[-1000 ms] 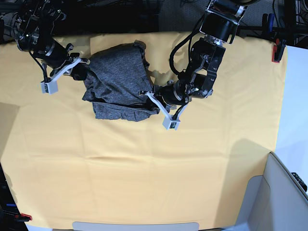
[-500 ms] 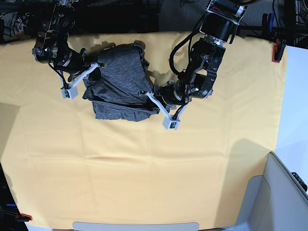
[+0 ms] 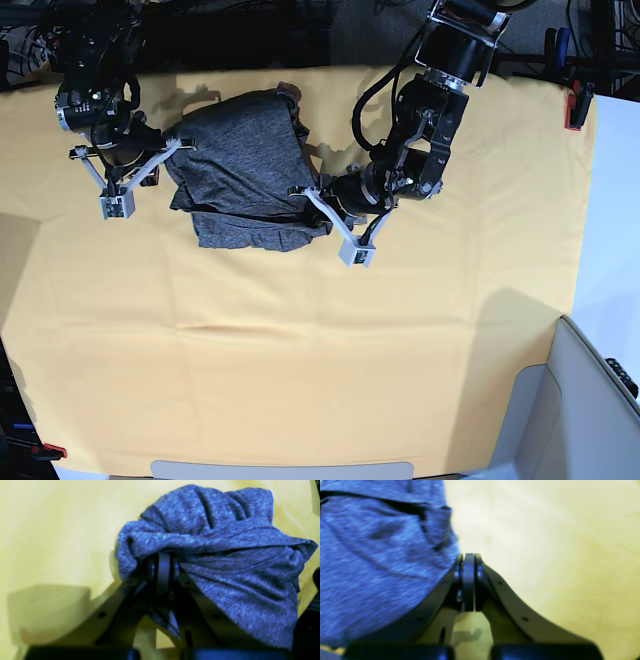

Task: Fold the T-shirt properly
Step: 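Tuck the bundle's sides inward with both grippers, then grasp the bundle's sides with both grippers and squeeze it into a square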

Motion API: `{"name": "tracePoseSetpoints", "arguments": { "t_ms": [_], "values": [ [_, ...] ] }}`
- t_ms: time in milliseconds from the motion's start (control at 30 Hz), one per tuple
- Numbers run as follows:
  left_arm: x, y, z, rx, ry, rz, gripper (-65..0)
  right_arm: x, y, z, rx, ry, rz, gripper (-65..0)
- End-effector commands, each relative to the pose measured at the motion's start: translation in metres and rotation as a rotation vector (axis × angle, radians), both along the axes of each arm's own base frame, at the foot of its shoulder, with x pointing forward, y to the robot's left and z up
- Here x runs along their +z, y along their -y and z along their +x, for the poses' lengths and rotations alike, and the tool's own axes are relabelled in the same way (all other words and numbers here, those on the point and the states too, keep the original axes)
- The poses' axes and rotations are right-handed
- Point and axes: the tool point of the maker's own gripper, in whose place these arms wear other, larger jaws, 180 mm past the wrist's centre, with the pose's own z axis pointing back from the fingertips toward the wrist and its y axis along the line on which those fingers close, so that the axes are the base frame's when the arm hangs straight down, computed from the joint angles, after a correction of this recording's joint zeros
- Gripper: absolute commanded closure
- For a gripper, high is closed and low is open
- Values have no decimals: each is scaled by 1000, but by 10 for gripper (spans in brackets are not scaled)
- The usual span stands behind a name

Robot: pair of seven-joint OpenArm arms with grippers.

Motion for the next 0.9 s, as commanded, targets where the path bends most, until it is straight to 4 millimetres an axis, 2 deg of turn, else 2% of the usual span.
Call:
{"name": "tracePoseSetpoints", "arguments": {
  "t_ms": [0, 200, 367, 600, 767, 867],
  "values": [
    [-2, -5, 0, 0, -12, 32, -2, 12, 0, 9, 6, 51, -1, 0],
    [-5, -6, -5, 1, -22, 32, -2, 8, -20, 2, 48, 43, 102, 0],
    [-5, -5, -5, -1, -24, 31, -2, 3, -18, 7, 43, 31, 110, 0],
    [1, -1, -11, -6, -9, 13, -2, -2, -9, 36, 32, 31, 122, 0],
    [26, 6, -14, -19, 61, -19, -2, -14, -11, 65, 29, 3, 164, 0],
    [42, 10, -15, -27, 107, -41, -2, -11, -17, 86, 38, 18, 185, 0]
  ]
}}
